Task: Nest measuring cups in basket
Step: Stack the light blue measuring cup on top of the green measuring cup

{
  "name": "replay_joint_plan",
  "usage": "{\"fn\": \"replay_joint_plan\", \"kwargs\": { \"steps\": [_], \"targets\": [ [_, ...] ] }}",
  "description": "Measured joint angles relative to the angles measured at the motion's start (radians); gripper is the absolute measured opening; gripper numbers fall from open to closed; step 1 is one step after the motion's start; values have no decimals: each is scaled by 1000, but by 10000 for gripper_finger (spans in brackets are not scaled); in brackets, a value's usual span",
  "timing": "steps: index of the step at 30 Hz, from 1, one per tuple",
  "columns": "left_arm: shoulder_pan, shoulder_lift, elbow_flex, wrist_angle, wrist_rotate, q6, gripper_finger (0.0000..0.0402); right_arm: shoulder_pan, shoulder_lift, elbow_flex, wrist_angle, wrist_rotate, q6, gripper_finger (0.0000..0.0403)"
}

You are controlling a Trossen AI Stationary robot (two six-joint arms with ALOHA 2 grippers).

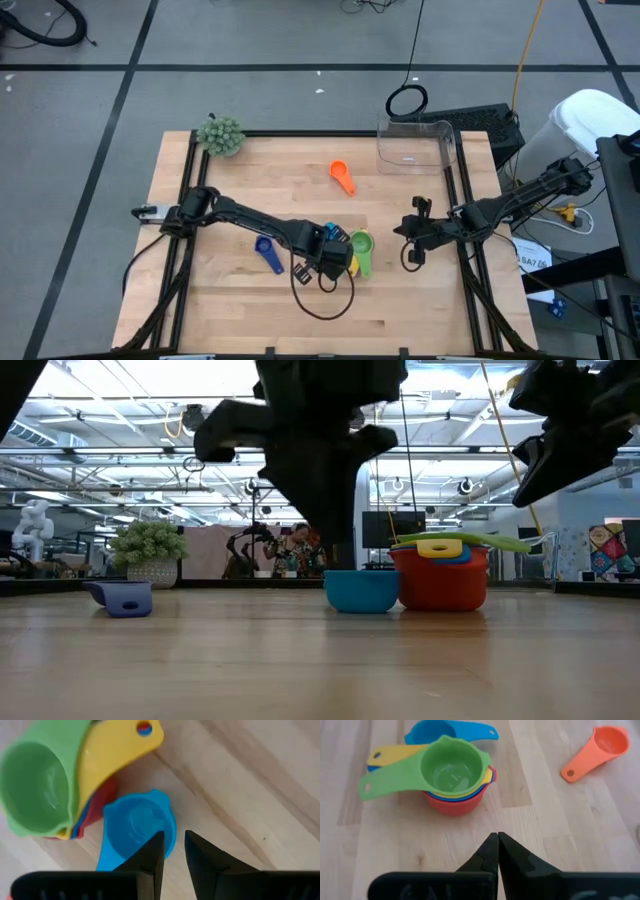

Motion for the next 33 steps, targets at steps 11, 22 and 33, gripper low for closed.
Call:
{"fn": "replay_joint_plan", "kwargs": {
  "steps": [11,22,33],
  "targets": [
    [28,0,-51,33,45,10,81,0,-72,0,-1,-3,47,0],
    [35,0,-93,91,49,56,81,0,-79,0,-1,-4,60,0],
    [48,0,-166,230,56,-40,81,0,-79,0,-1,-4,49,0]
  ]
}}
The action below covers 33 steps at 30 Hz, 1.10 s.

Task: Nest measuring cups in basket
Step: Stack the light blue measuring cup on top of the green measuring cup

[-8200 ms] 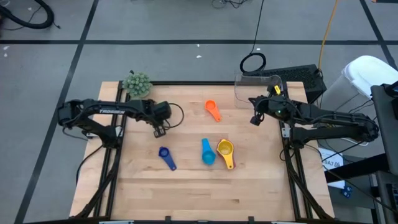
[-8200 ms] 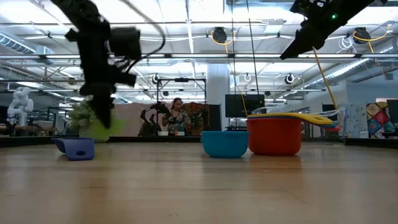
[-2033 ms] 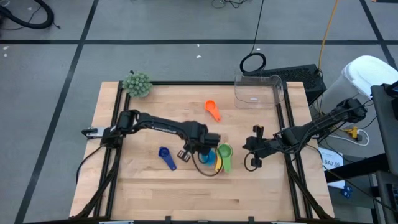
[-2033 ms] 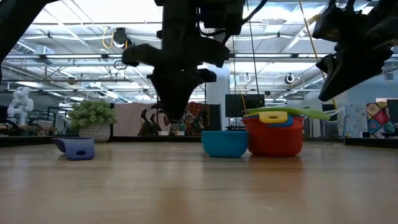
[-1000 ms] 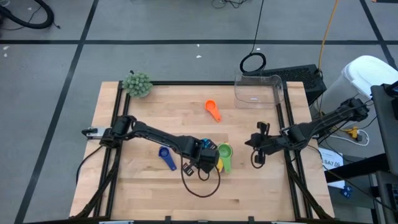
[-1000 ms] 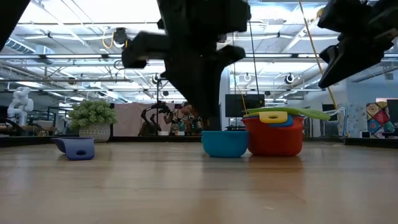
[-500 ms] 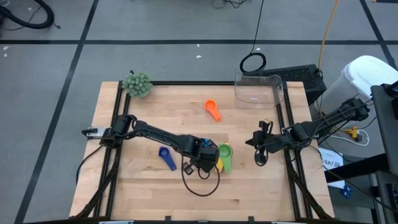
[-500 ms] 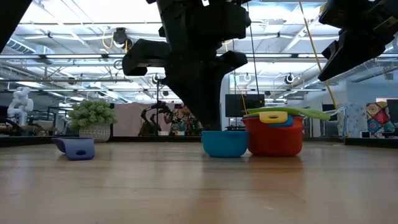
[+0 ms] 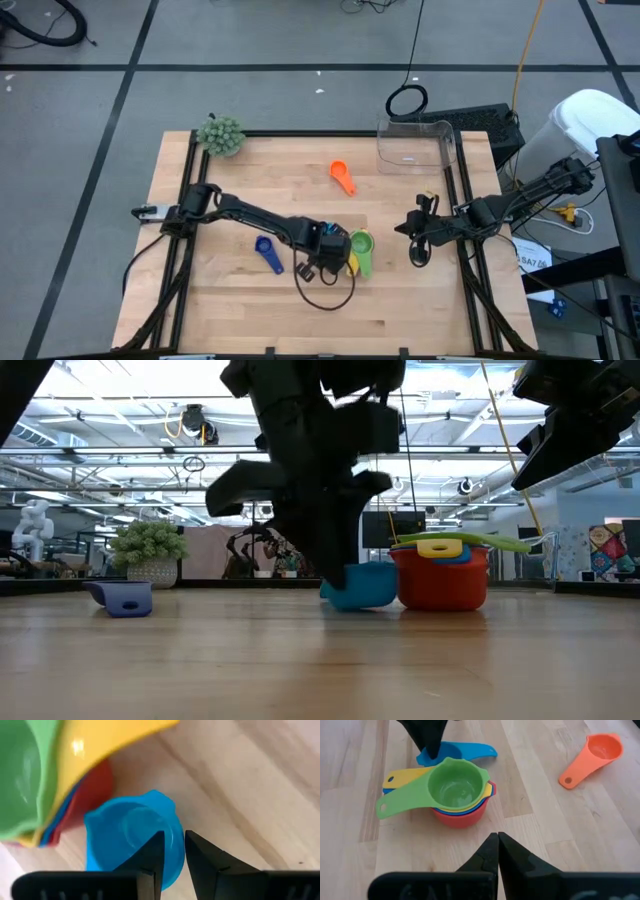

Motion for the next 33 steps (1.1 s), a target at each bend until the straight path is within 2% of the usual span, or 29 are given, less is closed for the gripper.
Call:
{"fn": "replay_joint_plan", "kwargs": {
  "steps": [6,10,15,18,24,33],
  "targets": [
    [15,0,-7,-14,-4,-66,76,0,0,0,-1,0,-13,0],
    [15,0,-8,-57,-16,-123,17,0,0,0,-1,0,-19,0],
    [14,0,0,-114,-46,-208,8,0,0,0,0,0,-42,0],
    [14,0,29,-161,-109,-294,8,0,0,0,0,4,-50,0],
    [43,0,186,-270,-175,-497,8,0,0,0,-2,11,-57,0],
    [69,-1,479,-337,-178,-867,8,-28,-1,0,-101,140,-9,0]
  ]
}}
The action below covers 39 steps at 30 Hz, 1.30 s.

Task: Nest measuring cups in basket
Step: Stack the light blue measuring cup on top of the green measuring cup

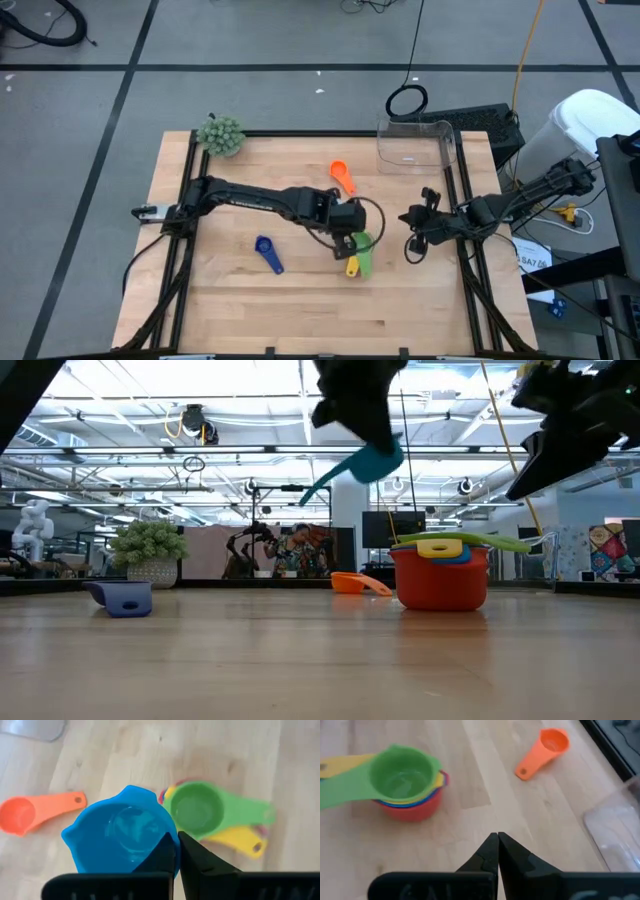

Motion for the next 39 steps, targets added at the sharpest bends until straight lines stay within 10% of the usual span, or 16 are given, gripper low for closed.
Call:
{"fn": "replay_joint_plan", "kwargs": {
  "steps": [20,39],
  "targets": [
    [-5,87,45,200,-58,-740,8,-68,1,13,-13,-136,45,0],
    [-63,138,69,91,34,-1088,8,24,-13,15,-98,-192,26,0]
  ]
}}
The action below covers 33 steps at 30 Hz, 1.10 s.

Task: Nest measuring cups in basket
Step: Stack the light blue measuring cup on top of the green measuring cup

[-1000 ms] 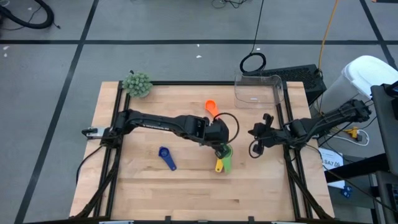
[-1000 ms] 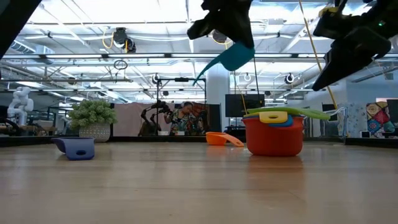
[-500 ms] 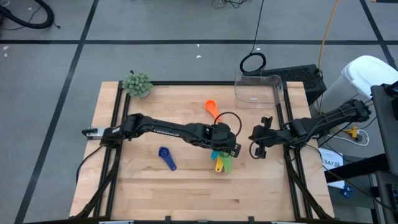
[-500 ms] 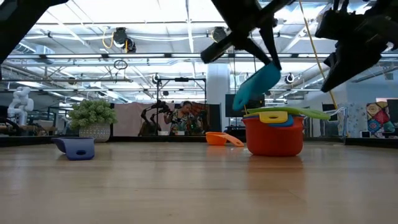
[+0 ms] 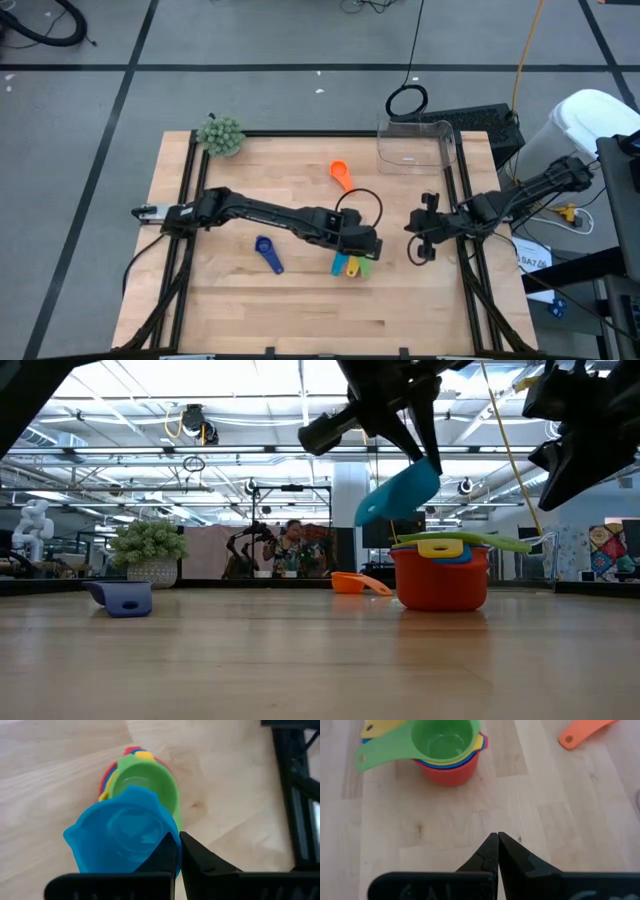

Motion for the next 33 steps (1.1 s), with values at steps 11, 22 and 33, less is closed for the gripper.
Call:
{"fn": "replay_joint_plan", "kwargs": {
  "steps": [11,22,33],
  "targets": [
    [28,1,0,39,-21,26,8,22,0,0,4,3,-6,0],
    [36,66,-1,121,19,46,10,21,0,0,3,3,-6,0],
    [50,67,-1,159,54,118,29,21,0,0,-12,0,1,0]
  ]
}}
